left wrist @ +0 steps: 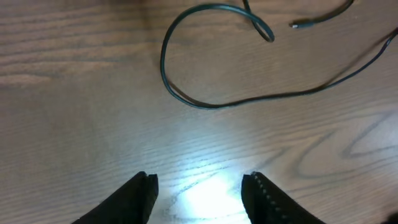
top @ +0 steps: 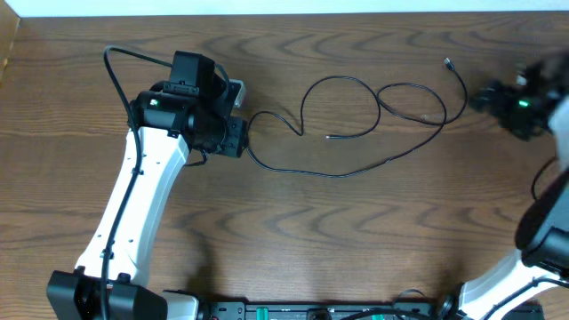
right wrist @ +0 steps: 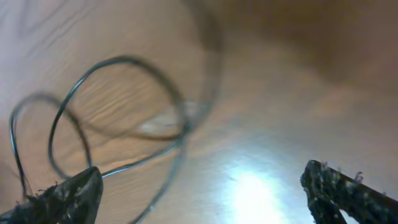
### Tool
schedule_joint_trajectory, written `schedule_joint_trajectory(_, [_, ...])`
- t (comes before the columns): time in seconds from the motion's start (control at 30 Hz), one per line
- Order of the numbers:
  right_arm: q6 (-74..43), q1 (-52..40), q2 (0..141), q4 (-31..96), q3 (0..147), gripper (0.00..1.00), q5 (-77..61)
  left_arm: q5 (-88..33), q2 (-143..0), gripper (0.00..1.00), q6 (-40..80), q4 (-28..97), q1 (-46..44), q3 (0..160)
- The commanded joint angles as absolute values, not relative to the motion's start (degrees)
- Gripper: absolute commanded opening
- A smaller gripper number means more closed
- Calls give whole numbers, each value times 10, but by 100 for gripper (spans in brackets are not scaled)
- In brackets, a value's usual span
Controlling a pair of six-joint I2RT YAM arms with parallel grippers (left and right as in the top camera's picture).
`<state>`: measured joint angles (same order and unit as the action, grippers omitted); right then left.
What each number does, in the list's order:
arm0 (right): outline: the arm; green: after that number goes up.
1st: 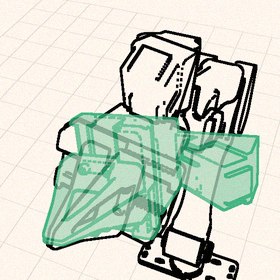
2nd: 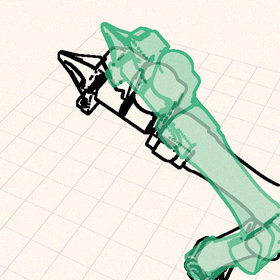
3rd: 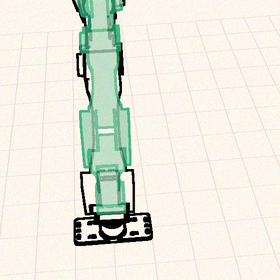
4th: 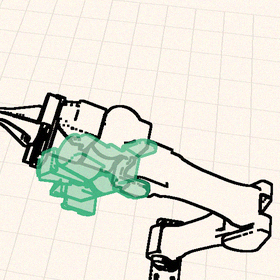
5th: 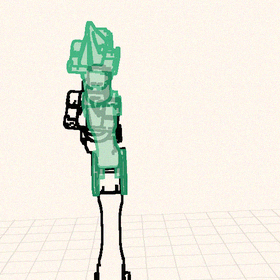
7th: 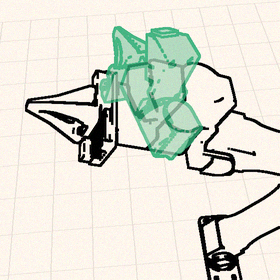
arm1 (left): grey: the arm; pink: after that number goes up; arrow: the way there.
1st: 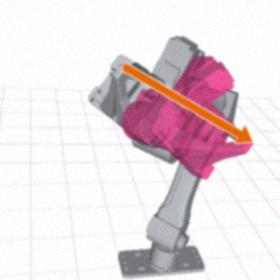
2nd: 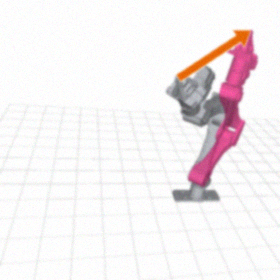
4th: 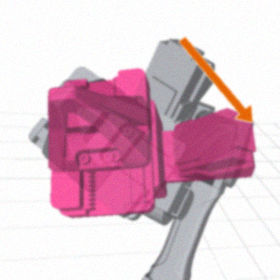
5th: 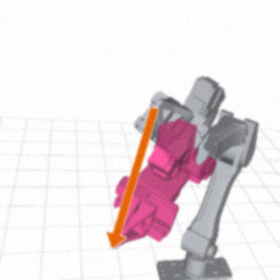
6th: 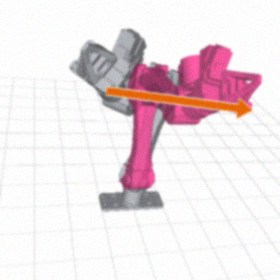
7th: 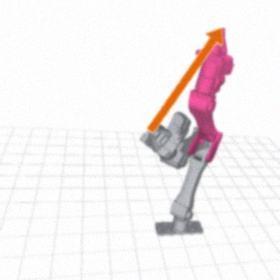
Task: Untangle cables
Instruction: 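Move the right gripper left over the central black cable and descend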
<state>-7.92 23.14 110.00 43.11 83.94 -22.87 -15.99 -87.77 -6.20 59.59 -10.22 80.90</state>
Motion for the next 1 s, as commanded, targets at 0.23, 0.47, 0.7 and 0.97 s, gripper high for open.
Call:
schedule_joint_trajectory(0.23, [187, 47, 1103, 390, 843, 99, -106, -160, -880, 52, -32, 587, -100, 807])
schedule_joint_trajectory(0.47, [446, -5, 1141, 424, 843, 99, -106, -160, -880, 53, -22, 593, -100, 807])
schedule_joint_trajectory(0.7, [513, -13, 1160, 431, 842, 99, -117, -160, -880, 56, -22, 595, -100, 807])
schedule_joint_trajectory(0.97, [497, -45, 1162, 426, 842, 93, -245, -160, -880, 57, -22, 551, -100, 807])
